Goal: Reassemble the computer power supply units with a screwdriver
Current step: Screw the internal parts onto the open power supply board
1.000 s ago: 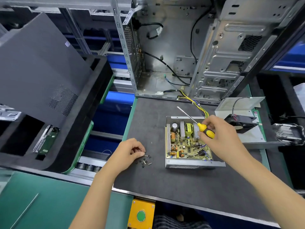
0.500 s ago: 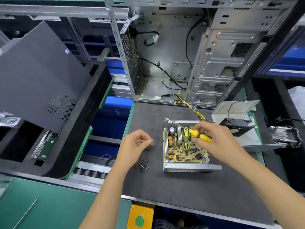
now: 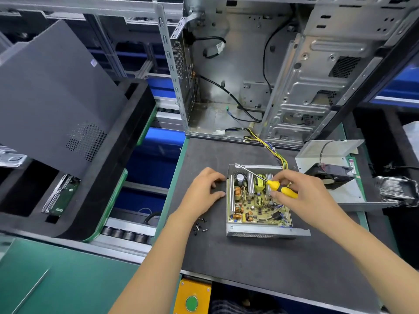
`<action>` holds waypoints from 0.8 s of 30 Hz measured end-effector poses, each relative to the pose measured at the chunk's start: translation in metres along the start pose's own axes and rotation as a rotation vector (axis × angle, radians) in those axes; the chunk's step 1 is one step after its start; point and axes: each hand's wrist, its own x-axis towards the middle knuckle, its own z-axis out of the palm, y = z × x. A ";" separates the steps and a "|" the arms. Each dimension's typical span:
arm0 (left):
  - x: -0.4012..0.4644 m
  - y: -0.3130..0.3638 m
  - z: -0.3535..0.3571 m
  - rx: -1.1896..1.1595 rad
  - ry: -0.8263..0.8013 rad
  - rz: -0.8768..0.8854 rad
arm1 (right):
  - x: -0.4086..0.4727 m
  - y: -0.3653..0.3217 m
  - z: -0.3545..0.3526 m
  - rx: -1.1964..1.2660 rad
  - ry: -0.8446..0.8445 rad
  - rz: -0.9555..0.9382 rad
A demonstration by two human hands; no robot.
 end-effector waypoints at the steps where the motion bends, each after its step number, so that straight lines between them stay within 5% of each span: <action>1: 0.005 0.001 0.001 0.018 -0.024 -0.004 | 0.000 0.000 0.000 -0.002 0.000 -0.001; 10: 0.004 -0.001 0.002 -0.040 0.014 -0.002 | 0.003 -0.004 0.002 -0.014 0.002 -0.023; 13: -0.009 0.002 -0.007 -0.491 0.158 -0.153 | 0.003 -0.009 0.001 -0.032 -0.015 -0.052; 16: -0.024 0.015 -0.016 -1.407 0.233 -0.335 | 0.001 -0.015 -0.002 -0.125 -0.053 -0.114; 18: -0.031 0.026 -0.016 -1.802 0.204 -0.440 | -0.001 -0.018 -0.005 -0.141 -0.075 -0.160; 24: -0.038 0.050 -0.019 -1.989 0.161 -0.499 | -0.009 -0.027 -0.011 -0.087 0.057 -0.231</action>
